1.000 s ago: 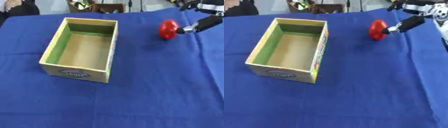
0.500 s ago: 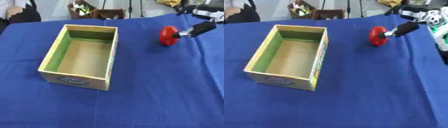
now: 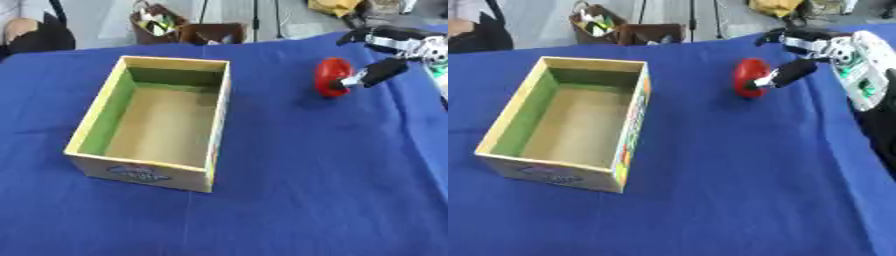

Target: Pick up objects on the table and place them in the box.

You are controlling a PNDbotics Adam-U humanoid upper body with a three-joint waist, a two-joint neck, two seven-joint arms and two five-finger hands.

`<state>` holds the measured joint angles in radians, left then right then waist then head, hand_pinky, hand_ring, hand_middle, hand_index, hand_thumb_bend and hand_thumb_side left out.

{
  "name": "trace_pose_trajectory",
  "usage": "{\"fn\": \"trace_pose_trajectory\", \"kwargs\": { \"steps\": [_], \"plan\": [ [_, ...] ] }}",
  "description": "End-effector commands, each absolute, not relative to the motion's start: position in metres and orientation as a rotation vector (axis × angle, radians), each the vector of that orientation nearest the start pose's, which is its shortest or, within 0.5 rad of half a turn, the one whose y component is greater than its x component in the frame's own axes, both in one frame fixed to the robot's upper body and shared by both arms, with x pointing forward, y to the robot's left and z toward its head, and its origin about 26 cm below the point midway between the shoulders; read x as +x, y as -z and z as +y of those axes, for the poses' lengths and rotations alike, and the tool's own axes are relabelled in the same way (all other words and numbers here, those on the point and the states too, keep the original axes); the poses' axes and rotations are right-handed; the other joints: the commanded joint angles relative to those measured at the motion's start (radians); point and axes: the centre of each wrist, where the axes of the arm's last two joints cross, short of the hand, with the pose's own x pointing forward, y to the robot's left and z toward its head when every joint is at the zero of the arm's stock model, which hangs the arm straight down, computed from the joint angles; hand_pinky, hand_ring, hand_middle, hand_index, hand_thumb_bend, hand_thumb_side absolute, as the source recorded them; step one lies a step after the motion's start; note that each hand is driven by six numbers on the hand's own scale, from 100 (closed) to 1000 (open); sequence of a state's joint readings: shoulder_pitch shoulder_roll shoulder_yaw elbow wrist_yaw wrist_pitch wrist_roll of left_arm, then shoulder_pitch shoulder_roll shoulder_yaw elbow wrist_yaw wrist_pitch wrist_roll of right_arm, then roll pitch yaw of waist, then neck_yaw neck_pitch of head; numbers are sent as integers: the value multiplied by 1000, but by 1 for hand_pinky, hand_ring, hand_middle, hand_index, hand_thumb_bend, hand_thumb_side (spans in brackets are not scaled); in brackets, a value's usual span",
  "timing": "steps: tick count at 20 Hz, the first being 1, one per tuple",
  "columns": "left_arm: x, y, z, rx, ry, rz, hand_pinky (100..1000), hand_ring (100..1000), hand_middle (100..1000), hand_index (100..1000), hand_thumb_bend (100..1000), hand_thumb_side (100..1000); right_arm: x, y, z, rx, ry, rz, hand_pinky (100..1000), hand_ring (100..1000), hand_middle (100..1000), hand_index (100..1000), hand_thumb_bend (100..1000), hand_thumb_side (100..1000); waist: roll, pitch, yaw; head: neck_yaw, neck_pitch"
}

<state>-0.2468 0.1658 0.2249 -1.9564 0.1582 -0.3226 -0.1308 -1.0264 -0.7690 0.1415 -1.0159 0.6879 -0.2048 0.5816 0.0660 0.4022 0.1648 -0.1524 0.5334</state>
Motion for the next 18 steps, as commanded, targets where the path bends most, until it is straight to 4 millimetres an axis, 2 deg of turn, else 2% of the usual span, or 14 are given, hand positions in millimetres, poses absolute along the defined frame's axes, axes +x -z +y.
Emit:
{"fn": "trace_pose_trajectory", "kwargs": {
  "steps": [1,12,18],
  "plan": [
    [297,-178,301,49,142,-2555,168,354,382,722,100,791,441,-338,-380,-989,-1479,-1359,931,1000,969,1000,583,636,-2,-17,2,-4,-15],
    [298,-180,299,36,150,-2562,167,352,381,722,100,793,443,-334,-386,-949,-1415,-1374,904,1000,929,1000,583,622,-3,1,16,-22,-38],
    [299,-181,298,33,153,-2564,167,352,381,722,100,793,444,-328,-391,-937,-1366,-1385,874,1000,880,1000,552,617,-4,10,22,-31,-48]
  ]
}}
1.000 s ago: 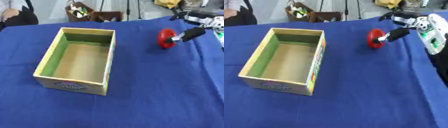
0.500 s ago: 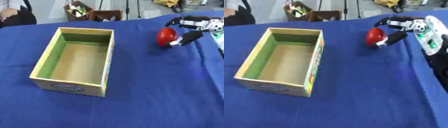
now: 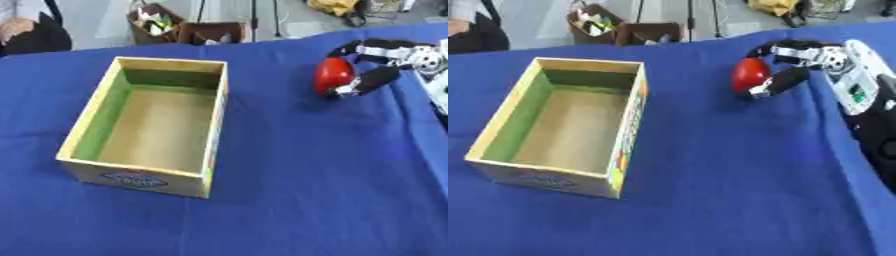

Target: Pick up objects on the table and place them in the box.

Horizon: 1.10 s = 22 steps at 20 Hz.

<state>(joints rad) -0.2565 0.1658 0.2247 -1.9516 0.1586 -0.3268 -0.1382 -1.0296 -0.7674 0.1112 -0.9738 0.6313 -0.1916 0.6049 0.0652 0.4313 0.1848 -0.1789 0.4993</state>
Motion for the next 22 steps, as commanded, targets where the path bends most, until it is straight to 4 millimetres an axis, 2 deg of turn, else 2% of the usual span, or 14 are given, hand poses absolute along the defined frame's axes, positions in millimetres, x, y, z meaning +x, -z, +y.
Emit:
{"fn": "trace_pose_trajectory", "kwargs": {
  "steps": [1,5,13,15,17,21,22],
  "plan": [
    [299,-181,298,32,154,-2564,167,352,381,722,100,793,444,-328,-391,-936,-1359,-1385,869,1000,871,1000,549,613,-3,-18,2,-5,-16],
    [299,-181,298,32,154,-2565,167,351,381,721,100,793,445,-325,-394,-922,-1343,-1381,848,971,828,989,514,603,-2,-15,5,-7,-19],
    [299,-180,298,33,154,-2560,167,351,381,721,100,792,444,-328,-393,-922,-1305,-1434,771,869,623,798,450,588,0,-16,-1,0,-11],
    [299,-180,298,33,154,-2559,167,351,381,721,100,792,443,-329,-393,-930,-1288,-1457,739,837,531,702,403,584,0,-17,-3,2,-9],
    [299,-180,298,33,155,-2558,167,351,381,721,100,791,443,-330,-392,-942,-1275,-1480,719,822,477,637,350,580,0,-18,-5,5,-7],
    [298,-180,298,33,156,-2557,169,351,381,721,100,790,442,-331,-389,-959,-1257,-1513,692,807,473,566,250,545,-3,-20,-8,7,-4],
    [298,-180,297,32,156,-2557,169,351,381,721,100,790,442,-331,-389,-961,-1251,-1518,674,804,480,515,146,517,-4,-20,-8,7,-4]
  ]
}}
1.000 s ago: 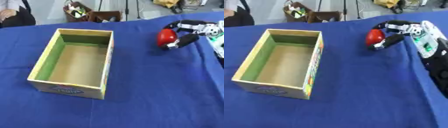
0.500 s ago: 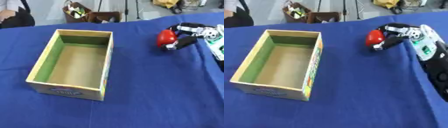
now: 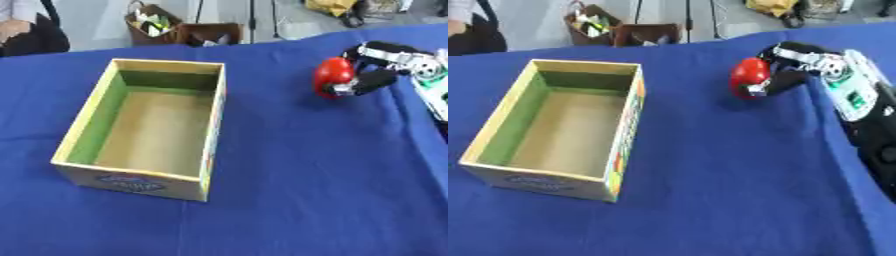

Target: Pick up objects on the table and place them in the box.

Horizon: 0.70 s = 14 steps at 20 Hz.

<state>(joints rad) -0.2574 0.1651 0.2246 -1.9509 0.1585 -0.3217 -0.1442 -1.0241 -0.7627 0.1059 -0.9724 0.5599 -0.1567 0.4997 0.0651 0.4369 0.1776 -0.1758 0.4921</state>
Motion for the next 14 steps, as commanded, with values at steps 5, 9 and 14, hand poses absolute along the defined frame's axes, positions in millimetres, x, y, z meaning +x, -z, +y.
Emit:
{"fn": "trace_pose_trajectory", "kwargs": {
  "steps": [5,9,14],
  "plan": [
    [298,-180,298,35,152,-2555,170,352,381,721,100,791,440,-335,-384,-946,-1182,-1589,637,794,478,413,100,429,-6,-30,0,9,8],
    [298,-180,298,35,151,-2555,174,353,382,721,100,792,438,-340,-380,-937,-1158,-1624,626,780,442,383,100,243,-10,-36,-1,11,13],
    [296,-179,299,43,151,-2542,180,356,384,720,100,792,428,-373,-341,-955,-1179,-1810,615,759,400,376,100,128,-30,-73,-13,33,50]
  ]
}}
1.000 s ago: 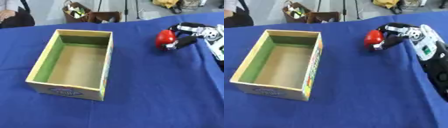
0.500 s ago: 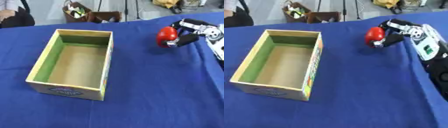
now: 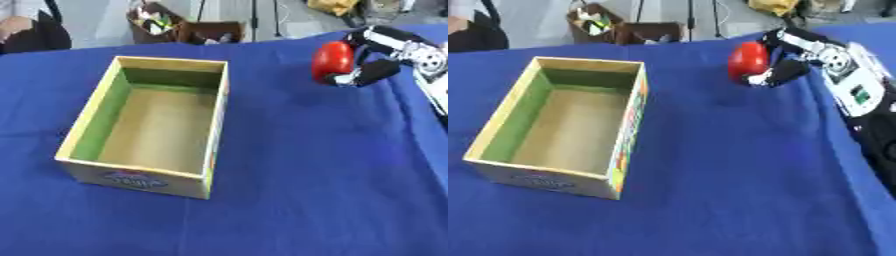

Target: Pick up objects on the table and place them in the box.

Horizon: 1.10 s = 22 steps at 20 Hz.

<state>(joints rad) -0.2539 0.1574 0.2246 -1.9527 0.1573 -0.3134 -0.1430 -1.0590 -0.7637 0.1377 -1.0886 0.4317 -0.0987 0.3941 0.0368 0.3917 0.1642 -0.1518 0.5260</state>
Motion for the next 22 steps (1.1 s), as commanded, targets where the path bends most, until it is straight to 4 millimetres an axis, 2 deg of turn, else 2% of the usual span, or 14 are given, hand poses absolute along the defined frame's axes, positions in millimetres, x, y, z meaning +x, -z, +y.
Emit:
{"fn": "trace_pose_trajectory", "kwargs": {
  "steps": [1,5,10,16,22],
  "plan": [
    [296,-180,298,43,153,-2542,180,356,385,720,100,792,427,-377,-329,-951,-1189,-1835,614,756,398,376,100,131,-6,-34,0,9,23],
    [295,-181,297,39,150,-2542,183,357,385,720,100,792,423,-387,-276,-914,-1227,-1919,613,755,397,378,100,136,-15,-54,9,-9,46],
    [295,-183,295,31,146,-2544,185,357,386,719,100,791,423,-385,-217,-894,-1227,-1975,606,752,393,380,100,145,-20,-62,24,-25,48],
    [295,-185,292,13,146,-2556,187,358,384,718,100,791,425,-364,-158,-860,-1206,-1975,605,757,378,381,100,153,-23,-61,42,-40,50],
    [295,-189,289,-7,142,-2576,191,359,385,717,100,789,427,-330,-119,-837,-1168,-1957,598,753,362,380,100,161,-24,-59,56,-53,48]
  ]
}}
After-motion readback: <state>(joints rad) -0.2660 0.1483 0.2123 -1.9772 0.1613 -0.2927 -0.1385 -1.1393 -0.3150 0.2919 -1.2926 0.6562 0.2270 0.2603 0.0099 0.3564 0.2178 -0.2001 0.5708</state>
